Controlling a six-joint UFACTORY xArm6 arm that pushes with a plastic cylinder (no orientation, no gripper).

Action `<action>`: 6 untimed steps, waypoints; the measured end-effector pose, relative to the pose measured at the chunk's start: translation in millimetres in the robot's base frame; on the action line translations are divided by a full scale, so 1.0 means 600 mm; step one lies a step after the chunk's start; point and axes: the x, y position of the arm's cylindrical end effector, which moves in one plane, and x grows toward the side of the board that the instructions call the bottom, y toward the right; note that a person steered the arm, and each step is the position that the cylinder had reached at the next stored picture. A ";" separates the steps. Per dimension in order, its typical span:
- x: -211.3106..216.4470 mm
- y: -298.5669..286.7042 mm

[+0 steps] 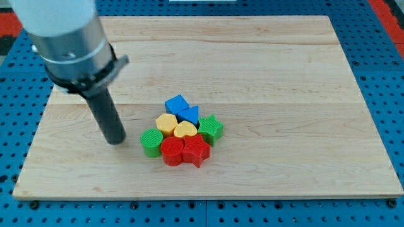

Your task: Move group of blocks

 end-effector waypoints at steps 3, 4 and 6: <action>0.016 0.201; 0.016 0.210; 0.053 0.176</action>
